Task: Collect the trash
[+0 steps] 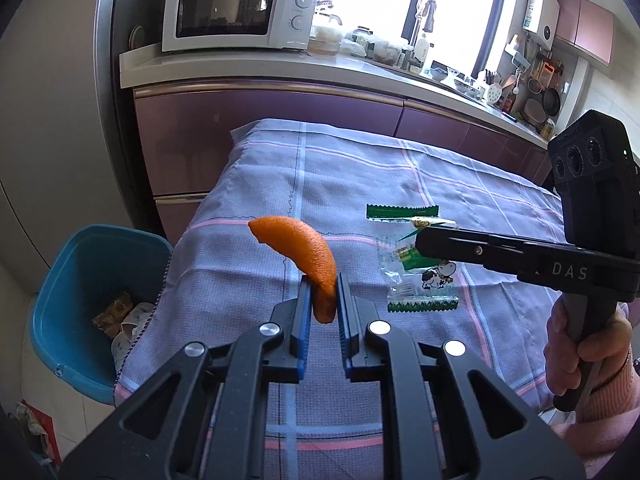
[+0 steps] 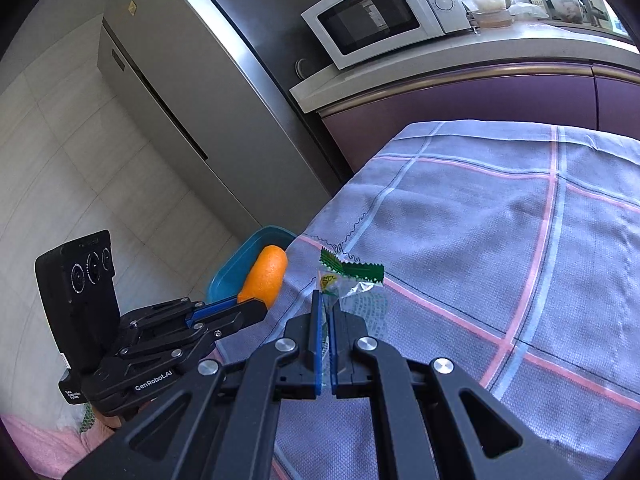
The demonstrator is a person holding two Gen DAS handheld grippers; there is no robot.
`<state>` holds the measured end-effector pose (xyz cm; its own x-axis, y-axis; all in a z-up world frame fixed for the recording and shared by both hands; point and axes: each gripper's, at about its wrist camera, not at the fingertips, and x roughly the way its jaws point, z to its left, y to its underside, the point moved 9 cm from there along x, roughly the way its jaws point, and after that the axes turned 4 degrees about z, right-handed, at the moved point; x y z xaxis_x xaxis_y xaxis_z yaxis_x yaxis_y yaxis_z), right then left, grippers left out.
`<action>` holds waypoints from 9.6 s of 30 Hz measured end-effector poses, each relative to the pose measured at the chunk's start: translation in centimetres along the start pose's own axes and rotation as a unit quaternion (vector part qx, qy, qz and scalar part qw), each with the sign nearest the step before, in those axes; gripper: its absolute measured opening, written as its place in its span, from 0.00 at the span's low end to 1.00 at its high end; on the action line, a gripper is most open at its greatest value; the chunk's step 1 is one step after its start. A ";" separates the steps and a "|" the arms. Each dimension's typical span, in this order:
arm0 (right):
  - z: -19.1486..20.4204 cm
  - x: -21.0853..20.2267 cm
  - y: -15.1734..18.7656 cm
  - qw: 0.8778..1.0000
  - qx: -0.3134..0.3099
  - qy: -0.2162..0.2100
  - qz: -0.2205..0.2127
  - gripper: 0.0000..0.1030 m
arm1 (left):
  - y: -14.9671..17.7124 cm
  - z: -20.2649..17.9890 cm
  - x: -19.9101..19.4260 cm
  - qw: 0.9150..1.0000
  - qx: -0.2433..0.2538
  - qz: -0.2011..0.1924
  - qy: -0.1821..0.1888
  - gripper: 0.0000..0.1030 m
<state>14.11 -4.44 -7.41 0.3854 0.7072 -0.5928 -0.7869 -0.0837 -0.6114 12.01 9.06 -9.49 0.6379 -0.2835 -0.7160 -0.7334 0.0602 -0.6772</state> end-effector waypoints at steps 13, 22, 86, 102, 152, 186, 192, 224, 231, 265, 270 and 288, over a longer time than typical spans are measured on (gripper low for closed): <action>2.4 2.0 -0.7 1.000 -0.020 -0.013 0.015 0.02 | 0.2 2.4 -1.3 1.000 -0.019 -0.008 -0.014 0.12; 4.6 3.4 -1.4 0.999 -0.038 -0.023 0.025 0.02 | 0.3 4.5 -2.2 0.999 -0.032 -0.011 -0.027 0.12; 11.1 12.0 -3.2 0.992 -0.087 -0.051 0.081 0.02 | 1.9 13.5 -4.2 0.989 -0.107 -0.018 -0.097 0.12; 12.2 14.6 -3.2 0.988 -0.105 -0.044 0.102 0.02 | 2.5 15.9 -3.2 0.986 -0.126 -0.008 -0.109 0.12; 13.0 21.3 -1.9 0.980 -0.126 0.004 0.156 0.02 | 4.0 20.4 0.3 0.978 -0.167 0.024 -0.124 0.13; 12.9 21.4 -2.1 0.982 -0.115 0.021 0.147 0.18 | 4.6 21.5 0.4 0.973 -0.187 0.002 -0.131 0.55; 12.3 18.6 -2.8 0.987 -0.111 0.019 0.113 0.35 | 4.6 20.4 -1.4 0.975 -0.173 -0.020 -0.141 0.74; 0.2 -8.4 1.9 0.953 -0.069 0.227 -0.187 0.93 | -0.7 -0.9 -8.2 0.968 -0.017 -0.209 -0.139 0.95; -2.0 -11.7 3.6 0.937 -0.051 0.271 -0.215 0.94 | -1.7 -4.4 -7.4 0.965 -0.003 -0.229 -0.126 0.95; -3.0 -17.3 5.5 0.898 -0.046 0.339 -0.278 0.94 | -2.1 -8.3 -6.8 0.959 0.025 -0.261 -0.112 0.95; -3.1 -17.8 5.5 0.895 -0.045 0.340 -0.285 0.94 | -2.0 -8.5 -6.9 0.957 0.028 -0.266 -0.110 0.95; -3.4 -18.6 5.6 0.889 -0.039 0.348 -0.295 0.94 | -2.0 -8.5 -7.5 0.952 0.033 -0.283 -0.110 0.95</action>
<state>4.18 -20.39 -1.58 0.9464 0.0404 -0.3206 -0.3230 0.0902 -0.9421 6.68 2.93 -1.28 0.9660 -0.0805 -0.2457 -0.2449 0.0197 -0.9694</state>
